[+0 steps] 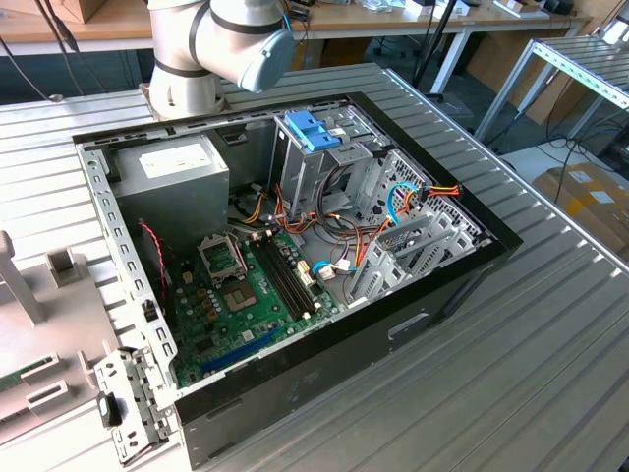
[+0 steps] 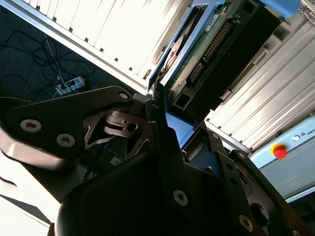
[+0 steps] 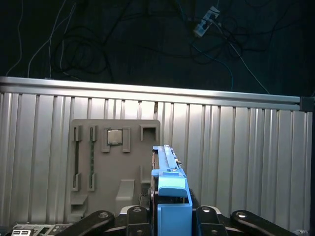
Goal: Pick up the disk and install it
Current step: 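Pick up the disk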
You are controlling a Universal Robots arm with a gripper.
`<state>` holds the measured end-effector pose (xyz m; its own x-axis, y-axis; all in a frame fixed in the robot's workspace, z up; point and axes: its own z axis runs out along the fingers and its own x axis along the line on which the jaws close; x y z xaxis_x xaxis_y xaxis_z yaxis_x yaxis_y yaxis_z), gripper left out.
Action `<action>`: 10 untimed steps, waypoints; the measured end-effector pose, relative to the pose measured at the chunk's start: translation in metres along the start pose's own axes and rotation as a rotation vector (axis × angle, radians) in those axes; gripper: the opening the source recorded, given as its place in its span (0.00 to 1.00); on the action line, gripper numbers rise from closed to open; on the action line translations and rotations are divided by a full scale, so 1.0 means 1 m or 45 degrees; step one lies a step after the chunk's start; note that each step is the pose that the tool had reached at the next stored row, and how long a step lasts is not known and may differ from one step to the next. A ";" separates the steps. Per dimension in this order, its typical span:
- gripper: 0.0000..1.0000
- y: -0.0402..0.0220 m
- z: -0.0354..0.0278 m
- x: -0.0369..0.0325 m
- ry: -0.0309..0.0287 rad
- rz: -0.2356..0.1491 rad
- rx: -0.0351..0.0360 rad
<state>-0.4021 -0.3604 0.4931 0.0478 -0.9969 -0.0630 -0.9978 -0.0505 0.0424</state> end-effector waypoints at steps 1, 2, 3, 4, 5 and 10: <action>0.37 -0.0008 -0.0001 0.0000 0.0000 0.000 -0.0001; 0.37 -0.0024 -0.0002 0.0001 0.0001 0.000 -0.0001; 0.37 -0.0034 -0.0002 0.0001 0.0000 0.000 -0.0001; 0.37 -0.0044 -0.0002 0.0002 0.0000 0.000 0.0001; 0.37 -0.0060 -0.0003 0.0003 0.0000 0.000 0.0000; 0.37 -0.0134 -0.0006 0.0006 0.0000 0.000 0.0000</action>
<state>-0.3887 -0.3604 0.4931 0.0478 -0.9969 -0.0630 -0.9978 -0.0505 0.0424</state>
